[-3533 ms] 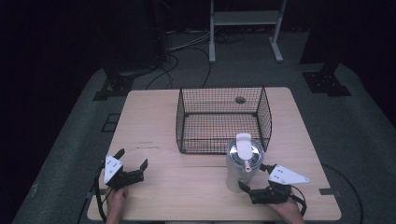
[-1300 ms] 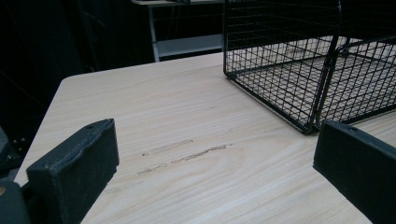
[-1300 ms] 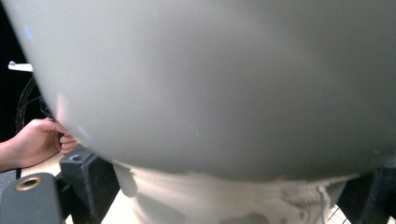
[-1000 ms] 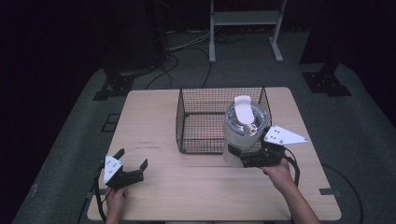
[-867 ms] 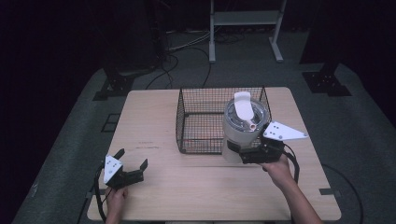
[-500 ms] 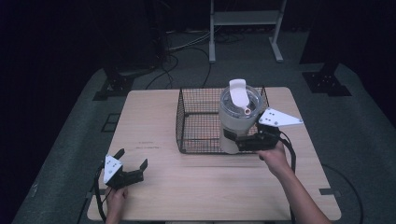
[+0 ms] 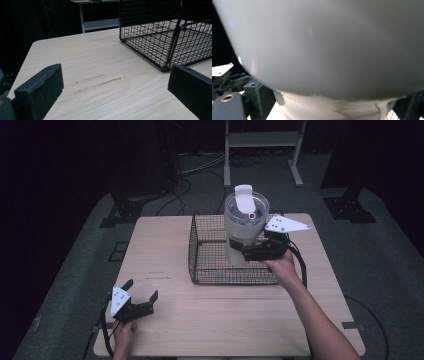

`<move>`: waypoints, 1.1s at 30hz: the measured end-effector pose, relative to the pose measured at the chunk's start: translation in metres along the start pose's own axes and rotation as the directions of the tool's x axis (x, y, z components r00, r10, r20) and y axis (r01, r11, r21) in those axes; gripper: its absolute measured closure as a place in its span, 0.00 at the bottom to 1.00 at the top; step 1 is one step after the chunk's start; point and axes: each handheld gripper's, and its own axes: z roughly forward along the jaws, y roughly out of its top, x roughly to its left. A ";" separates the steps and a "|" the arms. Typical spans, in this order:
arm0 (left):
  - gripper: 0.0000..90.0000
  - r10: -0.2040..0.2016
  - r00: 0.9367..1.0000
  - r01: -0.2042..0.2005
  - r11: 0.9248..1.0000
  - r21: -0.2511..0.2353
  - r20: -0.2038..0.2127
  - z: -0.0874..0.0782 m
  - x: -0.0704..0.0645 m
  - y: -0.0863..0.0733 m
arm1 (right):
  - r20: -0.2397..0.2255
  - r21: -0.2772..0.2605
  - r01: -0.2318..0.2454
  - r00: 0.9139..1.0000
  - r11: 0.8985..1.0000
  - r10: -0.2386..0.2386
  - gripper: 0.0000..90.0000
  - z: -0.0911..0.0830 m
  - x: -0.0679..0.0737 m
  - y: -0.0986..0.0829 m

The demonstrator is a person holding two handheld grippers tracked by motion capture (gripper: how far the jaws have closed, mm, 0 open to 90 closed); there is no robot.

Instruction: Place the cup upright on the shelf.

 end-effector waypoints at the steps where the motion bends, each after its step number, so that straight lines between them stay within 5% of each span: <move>1: 0.00 -0.001 1.000 0.001 1.000 0.000 0.000 0.000 0.000 0.000 | 0.001 0.001 0.003 1.000 1.000 -0.003 0.10 0.003 -0.001 0.001; 21: 0.00 0.000 1.000 0.000 1.000 0.000 0.001 0.000 0.000 0.000 | 0.002 0.026 -0.008 1.000 1.000 0.008 0.10 0.055 -0.032 0.000; 33: 0.00 -0.002 1.000 0.002 1.000 0.001 0.005 0.000 0.000 0.000 | -0.011 0.086 0.009 1.000 0.996 -0.008 0.10 0.088 -0.046 -0.008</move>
